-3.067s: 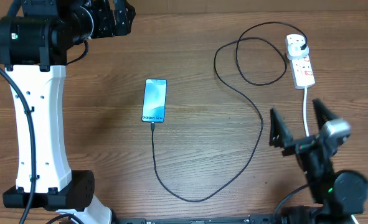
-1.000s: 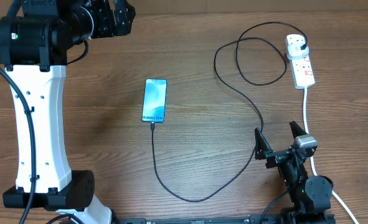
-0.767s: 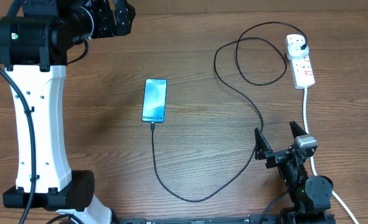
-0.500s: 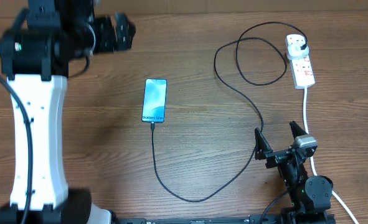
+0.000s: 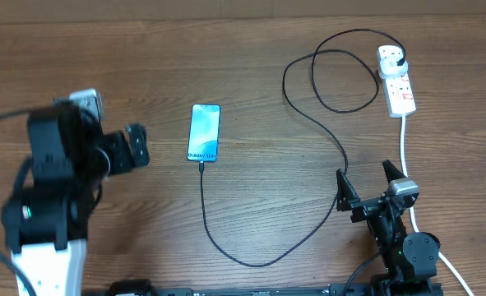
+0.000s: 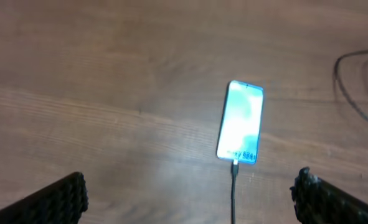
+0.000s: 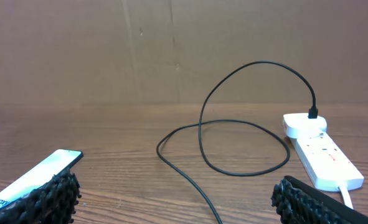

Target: Plug charger to phone and switch on socket

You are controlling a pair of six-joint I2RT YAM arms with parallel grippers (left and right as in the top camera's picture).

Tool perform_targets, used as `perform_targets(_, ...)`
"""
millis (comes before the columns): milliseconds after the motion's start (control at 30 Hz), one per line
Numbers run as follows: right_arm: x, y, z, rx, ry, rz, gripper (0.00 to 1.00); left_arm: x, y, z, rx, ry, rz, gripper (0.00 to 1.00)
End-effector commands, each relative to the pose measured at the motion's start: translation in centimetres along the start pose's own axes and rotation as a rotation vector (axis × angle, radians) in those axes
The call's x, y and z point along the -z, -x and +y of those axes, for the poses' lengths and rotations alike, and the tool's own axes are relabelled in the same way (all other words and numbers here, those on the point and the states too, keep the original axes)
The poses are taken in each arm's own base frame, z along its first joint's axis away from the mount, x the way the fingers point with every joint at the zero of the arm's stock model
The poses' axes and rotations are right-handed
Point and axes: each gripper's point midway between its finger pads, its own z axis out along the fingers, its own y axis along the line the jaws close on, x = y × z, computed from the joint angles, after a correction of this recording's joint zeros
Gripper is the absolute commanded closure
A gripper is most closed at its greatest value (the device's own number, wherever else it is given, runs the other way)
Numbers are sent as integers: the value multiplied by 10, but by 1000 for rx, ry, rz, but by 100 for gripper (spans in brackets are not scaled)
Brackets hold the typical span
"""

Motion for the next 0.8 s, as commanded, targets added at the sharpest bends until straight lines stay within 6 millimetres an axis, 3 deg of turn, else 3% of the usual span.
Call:
perform_targets(0,0,-2,0,-2,0,-3,0,4,-16,-18,-168,-130,-99,0)
perform_targets(100,0,-2,0,-2,0,-3,0,2,-20,-26,-265,-186,-248,0)
perform_targets(367,0,-2,0,-2,0,-3,0,-13,-42,-23,-296,-206,-562,0)
perform_targets(767,0,-2,0,-2,0,-3,0,-40,-90,-14,-433,-167,-733,1)
